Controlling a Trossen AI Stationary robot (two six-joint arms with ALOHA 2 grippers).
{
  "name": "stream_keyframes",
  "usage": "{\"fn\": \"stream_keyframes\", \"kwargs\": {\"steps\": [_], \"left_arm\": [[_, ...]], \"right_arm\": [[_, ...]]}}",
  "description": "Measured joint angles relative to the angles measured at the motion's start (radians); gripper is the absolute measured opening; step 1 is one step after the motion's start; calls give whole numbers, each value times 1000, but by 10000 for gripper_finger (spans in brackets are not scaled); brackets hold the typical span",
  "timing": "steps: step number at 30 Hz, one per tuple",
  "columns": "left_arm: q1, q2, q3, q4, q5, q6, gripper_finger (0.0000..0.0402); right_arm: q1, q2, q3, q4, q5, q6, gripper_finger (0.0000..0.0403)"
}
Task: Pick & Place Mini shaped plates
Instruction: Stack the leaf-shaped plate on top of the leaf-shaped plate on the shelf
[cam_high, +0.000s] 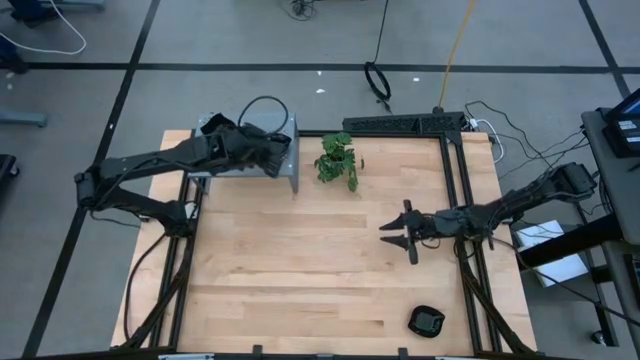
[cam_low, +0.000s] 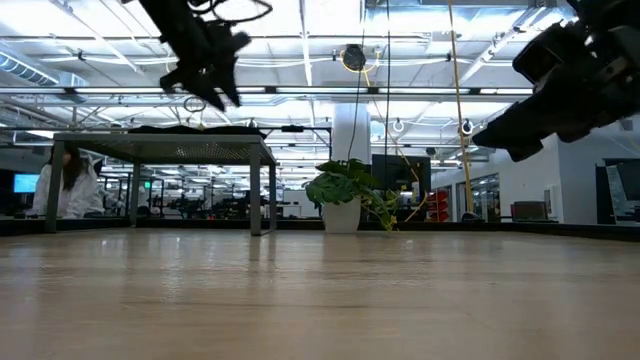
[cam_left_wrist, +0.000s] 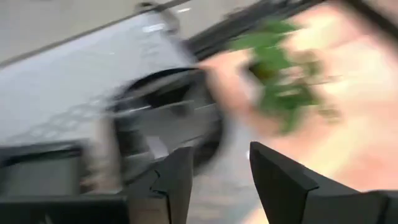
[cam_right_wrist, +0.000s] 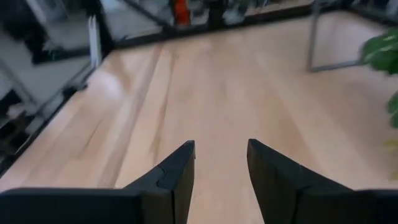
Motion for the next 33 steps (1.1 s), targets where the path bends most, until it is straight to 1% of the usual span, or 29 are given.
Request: {"fn": "stream_keyframes", "kwargs": {"steps": [3,5,7,9,11,12,17,20,24,29,33], "left_arm": [[-33,-2,0,80,107,-26,163],[-61,-2,0,130,157,-48,159],[-94,5,0,155,176,-54,155],[-130,11,0,158,180,-53,152],[-165,10,-1,157,181,-54,152],[-183,10,-1,159,181,-58,153],[-267,14,-1,163,174,-94,154],[-312,14,-1,177,148,-104,154],[-362,14,-1,199,102,-116,154],[-405,14,0,216,49,-151,154],[-429,14,-1,215,46,-160,154]], "right_arm": [[2,1,107,-240,-85,8,134],[18,1,183,-420,-139,24,134],[50,12,240,-548,-209,66,134],[97,30,277,-604,-285,130,134],[160,59,300,-590,-341,200,134],[198,75,309,-585,-353,231,134],[373,186,341,-585,-350,365,135],[446,263,343,-586,-350,447,135],[492,357,343,-587,-352,501,135],[506,429,343,-586,-356,491,135],[505,459,345,-580,-415,481,135]]}}
